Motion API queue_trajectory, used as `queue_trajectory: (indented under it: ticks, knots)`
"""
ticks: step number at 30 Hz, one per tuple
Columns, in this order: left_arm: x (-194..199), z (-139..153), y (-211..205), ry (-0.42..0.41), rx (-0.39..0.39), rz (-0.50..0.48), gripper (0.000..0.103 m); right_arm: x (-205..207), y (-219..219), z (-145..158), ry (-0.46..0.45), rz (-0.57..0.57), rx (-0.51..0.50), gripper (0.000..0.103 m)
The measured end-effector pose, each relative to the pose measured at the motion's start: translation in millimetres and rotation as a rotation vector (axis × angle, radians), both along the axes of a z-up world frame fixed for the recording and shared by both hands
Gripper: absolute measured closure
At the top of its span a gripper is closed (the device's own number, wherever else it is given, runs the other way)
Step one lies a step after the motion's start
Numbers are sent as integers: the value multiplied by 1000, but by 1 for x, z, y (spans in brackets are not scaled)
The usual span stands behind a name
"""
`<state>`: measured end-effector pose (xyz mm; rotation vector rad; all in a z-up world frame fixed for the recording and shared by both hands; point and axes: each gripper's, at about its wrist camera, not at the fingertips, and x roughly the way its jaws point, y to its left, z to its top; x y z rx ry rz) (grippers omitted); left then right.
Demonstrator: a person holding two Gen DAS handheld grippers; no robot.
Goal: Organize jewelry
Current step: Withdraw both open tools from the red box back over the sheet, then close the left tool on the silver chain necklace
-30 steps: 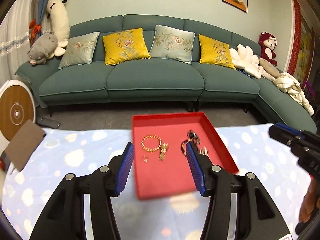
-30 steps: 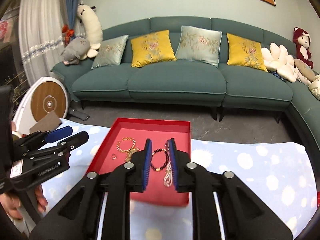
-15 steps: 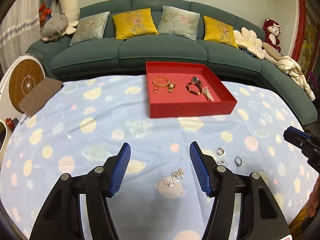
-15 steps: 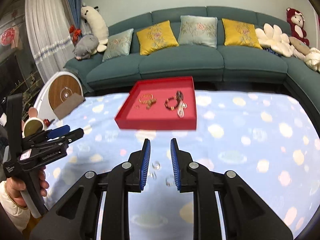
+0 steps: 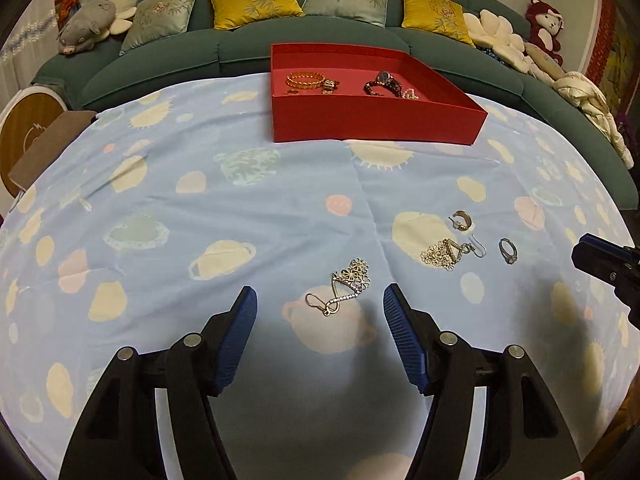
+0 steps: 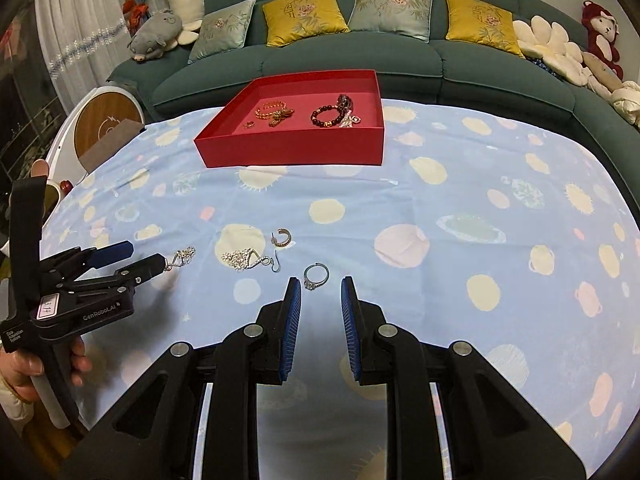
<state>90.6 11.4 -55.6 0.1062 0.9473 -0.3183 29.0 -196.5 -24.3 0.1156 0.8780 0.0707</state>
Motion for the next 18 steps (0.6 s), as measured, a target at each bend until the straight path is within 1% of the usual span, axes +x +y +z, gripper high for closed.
queue_trajectory:
  ticks: [6,10,11,12,15,18]
  knots:
    - [8,-11,-7,20,-24,0,40,4,6,-8,24,24,-7,83]
    - [12,-12,-12,-3,-24,-1,42,6,10,-13,37,38,-7,83]
    - [12,-12,-12,-9,-22,1,49,6,11,-14,38,41,-8,83]
    - [12,-12,-13,-19,-14,5,53,6,12,-14,38,44,-8,83]
    - [12,-12,-13,-26,-13,2,60,7,15,-13,37,52,-7,83]
    - [11,-12,-14,-31,-14,-11,73,8,16,-13,39,57,-4,83]
